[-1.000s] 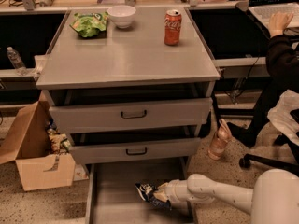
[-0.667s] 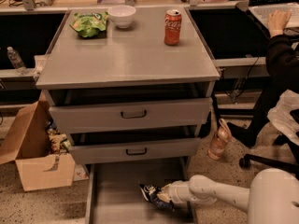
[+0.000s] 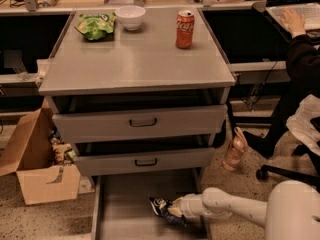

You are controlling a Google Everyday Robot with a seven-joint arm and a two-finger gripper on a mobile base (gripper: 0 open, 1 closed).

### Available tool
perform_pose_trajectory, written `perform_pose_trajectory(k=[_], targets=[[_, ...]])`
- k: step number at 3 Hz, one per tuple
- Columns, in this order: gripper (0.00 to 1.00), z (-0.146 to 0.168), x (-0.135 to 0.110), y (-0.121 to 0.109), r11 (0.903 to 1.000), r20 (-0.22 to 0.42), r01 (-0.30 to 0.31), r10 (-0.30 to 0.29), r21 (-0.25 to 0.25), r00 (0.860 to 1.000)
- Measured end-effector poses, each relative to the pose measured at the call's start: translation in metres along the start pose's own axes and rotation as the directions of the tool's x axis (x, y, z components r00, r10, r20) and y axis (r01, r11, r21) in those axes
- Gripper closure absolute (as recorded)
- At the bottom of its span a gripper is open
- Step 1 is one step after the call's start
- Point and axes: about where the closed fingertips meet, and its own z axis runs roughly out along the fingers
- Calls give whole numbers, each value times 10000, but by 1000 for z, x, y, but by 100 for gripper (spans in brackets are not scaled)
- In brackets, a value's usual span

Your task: Place blue chip bag into bottom drawer

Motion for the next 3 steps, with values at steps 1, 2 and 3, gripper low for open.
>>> perform_pose_trajectory(k=[1,2,3], targets=[[27,0,0,0,10000,0,0,0,-1,10000],[0,0,0,0,10000,0,0,0,-2,10000],[0,0,0,0,10000,0,0,0,-2,10000]])
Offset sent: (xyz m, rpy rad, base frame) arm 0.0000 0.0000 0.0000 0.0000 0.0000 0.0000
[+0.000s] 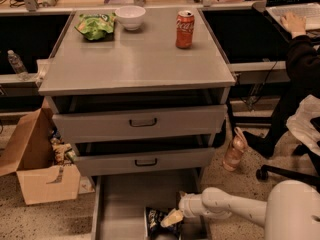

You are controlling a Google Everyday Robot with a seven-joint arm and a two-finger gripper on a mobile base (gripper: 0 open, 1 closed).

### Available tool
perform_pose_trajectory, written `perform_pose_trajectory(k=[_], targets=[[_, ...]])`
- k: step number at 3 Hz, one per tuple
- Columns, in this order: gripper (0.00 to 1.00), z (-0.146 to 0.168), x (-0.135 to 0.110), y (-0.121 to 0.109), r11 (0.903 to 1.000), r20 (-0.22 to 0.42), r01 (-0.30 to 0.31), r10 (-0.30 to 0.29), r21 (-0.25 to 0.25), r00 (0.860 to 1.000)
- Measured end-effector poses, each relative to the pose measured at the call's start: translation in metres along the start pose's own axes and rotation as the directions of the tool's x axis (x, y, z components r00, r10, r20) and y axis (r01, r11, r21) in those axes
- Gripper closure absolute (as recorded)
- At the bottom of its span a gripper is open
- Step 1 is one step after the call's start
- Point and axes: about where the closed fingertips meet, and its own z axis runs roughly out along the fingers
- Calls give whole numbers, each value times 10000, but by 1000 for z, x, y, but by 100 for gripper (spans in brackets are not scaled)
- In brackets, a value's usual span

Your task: Place blue chip bag into bottom drawer

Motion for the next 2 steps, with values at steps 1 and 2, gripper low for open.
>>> perform_pose_trajectory(k=[1,2], targets=[[0,-8,0,8,9998,219,64,-61,-171,9997],[0,-38,-8,22,9989,549,450,-444,-98,9975]])
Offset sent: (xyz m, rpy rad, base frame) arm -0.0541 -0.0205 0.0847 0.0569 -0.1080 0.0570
